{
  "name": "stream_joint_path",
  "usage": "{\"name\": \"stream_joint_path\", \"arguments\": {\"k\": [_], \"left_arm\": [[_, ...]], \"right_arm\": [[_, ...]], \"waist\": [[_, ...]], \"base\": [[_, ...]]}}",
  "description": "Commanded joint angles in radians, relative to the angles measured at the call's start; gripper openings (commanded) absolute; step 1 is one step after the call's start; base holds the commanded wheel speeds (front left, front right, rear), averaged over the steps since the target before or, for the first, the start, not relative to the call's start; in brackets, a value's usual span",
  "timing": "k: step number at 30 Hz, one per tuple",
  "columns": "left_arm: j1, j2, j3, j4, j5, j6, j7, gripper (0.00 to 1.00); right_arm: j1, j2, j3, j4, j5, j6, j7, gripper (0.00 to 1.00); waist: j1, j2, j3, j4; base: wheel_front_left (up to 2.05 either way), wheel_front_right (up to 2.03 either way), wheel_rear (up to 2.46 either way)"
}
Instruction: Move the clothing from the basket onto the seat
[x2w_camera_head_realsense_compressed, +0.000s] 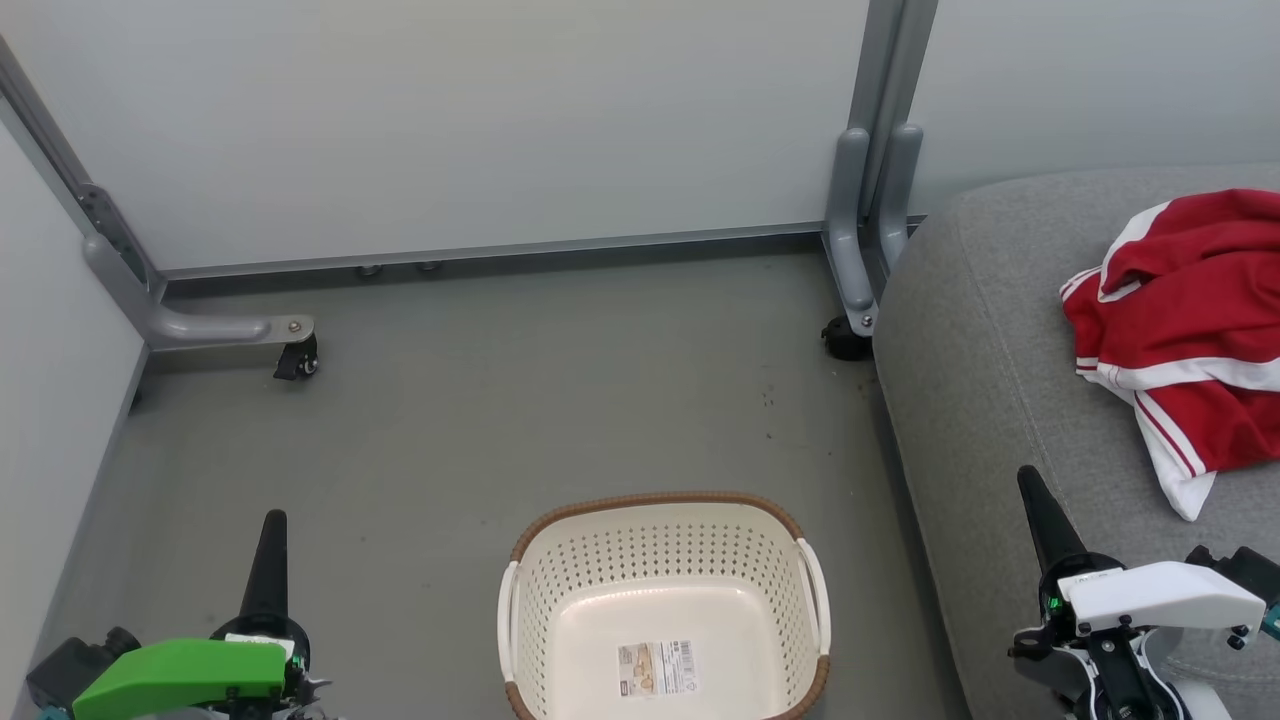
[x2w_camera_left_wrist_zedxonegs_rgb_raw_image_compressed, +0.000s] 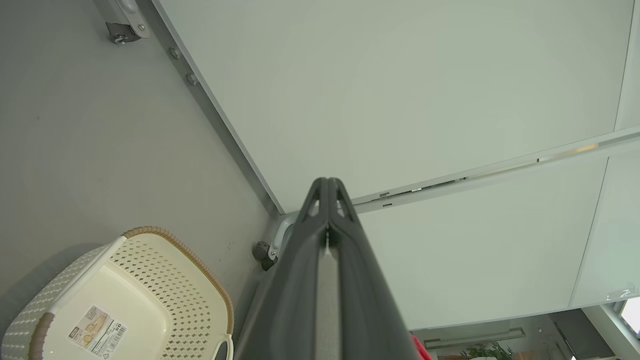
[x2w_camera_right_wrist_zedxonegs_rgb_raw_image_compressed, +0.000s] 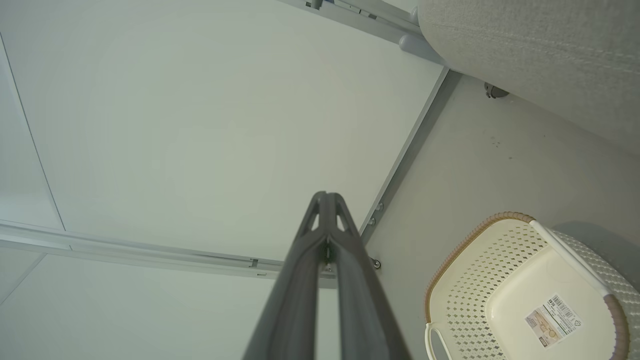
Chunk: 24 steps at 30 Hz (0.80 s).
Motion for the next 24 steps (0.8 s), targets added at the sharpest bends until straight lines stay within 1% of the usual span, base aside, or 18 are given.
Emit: {"name": "stream_joint_path", "arguments": {"k": [1,24], "left_arm": [[-0.032,0.009,0.008,0.002,-0.028,-0.006,0.006,0.0],[-0.09,0.005,0.027,0.045,-0.21,-0.021,0.061,0.0]], "right_arm": [[-0.026,-0.005,-0.007,-0.001,0.026,0.001,0.007,0.0],[-0.067,-0.001,-0.04,0.025,0.211,0.0,0.061,0.0]], "waist": [[0.0,0.0,0.002,0.0],[0.0,0.0,0.025,-0.007]], "base": [[0.0,0.0,0.0],[0.0,0.0,0.0]]}}
